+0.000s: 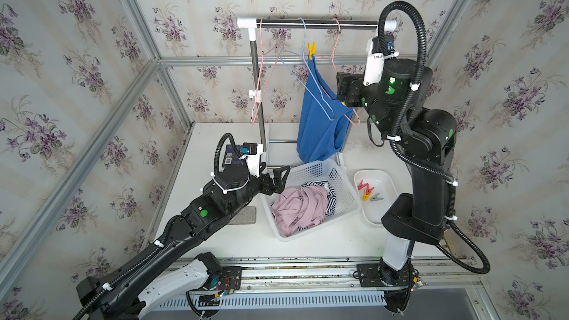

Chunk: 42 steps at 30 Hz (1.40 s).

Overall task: Remove the clothespins securing tank tops to the hanger
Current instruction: Adjust the hanger on the clothesline.

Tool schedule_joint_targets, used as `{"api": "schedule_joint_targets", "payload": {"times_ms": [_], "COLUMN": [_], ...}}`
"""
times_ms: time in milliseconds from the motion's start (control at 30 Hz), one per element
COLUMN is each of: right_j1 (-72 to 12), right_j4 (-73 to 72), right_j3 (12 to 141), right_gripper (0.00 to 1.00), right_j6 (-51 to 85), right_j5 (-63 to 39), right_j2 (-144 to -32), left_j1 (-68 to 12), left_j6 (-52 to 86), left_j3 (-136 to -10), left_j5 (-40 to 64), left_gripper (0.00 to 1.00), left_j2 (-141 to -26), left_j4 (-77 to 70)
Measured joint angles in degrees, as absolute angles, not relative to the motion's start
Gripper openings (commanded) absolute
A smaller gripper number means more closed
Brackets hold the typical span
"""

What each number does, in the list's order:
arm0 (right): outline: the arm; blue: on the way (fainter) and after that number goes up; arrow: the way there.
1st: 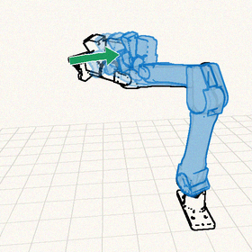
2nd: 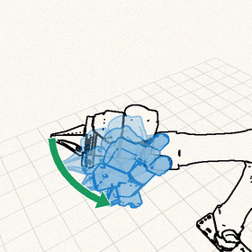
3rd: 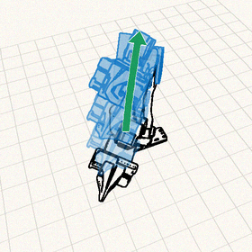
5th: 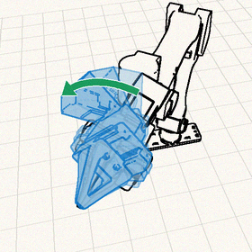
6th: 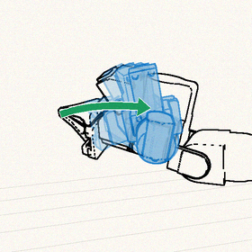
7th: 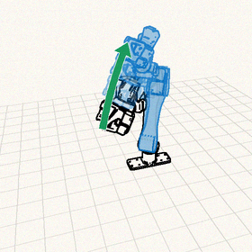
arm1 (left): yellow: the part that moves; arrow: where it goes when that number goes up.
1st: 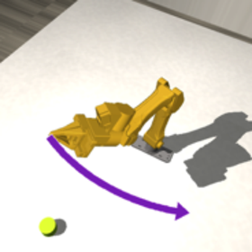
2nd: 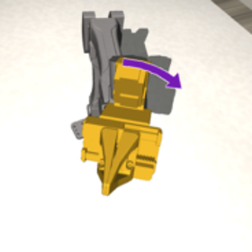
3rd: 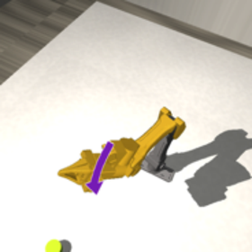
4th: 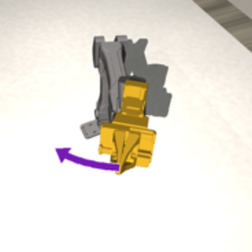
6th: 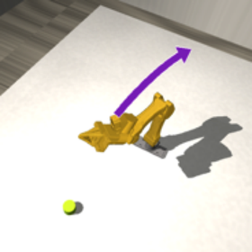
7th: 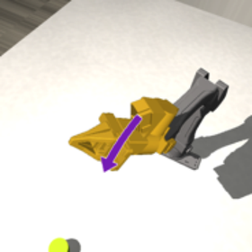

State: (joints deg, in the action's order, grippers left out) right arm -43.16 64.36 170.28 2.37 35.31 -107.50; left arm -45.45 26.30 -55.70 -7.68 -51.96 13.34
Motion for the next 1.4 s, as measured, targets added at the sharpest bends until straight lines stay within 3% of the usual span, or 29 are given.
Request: {"api": "schedule_joint_targets", "payload": {"times_ms": [267,433,900,1000,1100,1167,1400], "right_j1": [-24.8,-20.9,-17.3,-17.2,-17.3,-17.4,-17.3], "right_j4": [64.1,64.5,62.0,60.1,47.6,44.2,28.7], "right_j3": [168.4,170.3,168.5,155.9,123.0,109.2,100.7], "right_gripper": [0.87,0.81,0.84,0.86,0.92,0.93,0.94], "right_j6": [5.2,7.6,7.1,7.1,6.5,6.2,6.4], "right_j5": [15.3,5.3,9.1,13.0,13.1,12.0,9.7], "right_j2": [-106.9,-110.0,-108.7,-101.8,-83.9,-74.0,-66.8], "left_j1": [-52.5,-55.6,-59.7,-59.9,-59.9,-59.9,-59.9], "left_j6": [17.4,13.9,10.6,9.7,8.7,7.7,5.5], "left_j3": [-61.3,-64.7,-69.3,-69.5,-69.9,-70.1,-70.5], "left_j5": [-12.4,-15.0,-20.9,-22.3,-22.9,-23.0,-22.7], "left_gripper": [0.99,0.99,0.99,0.99,0.99,0.99,0.99], "left_j2": [-55.0,-56.7,-60.8,-60.9,-61.3,-61.3,-60.7], "left_j4": [12.1,11.9,11.2,11.2,11.2,11.2,10.8]}}
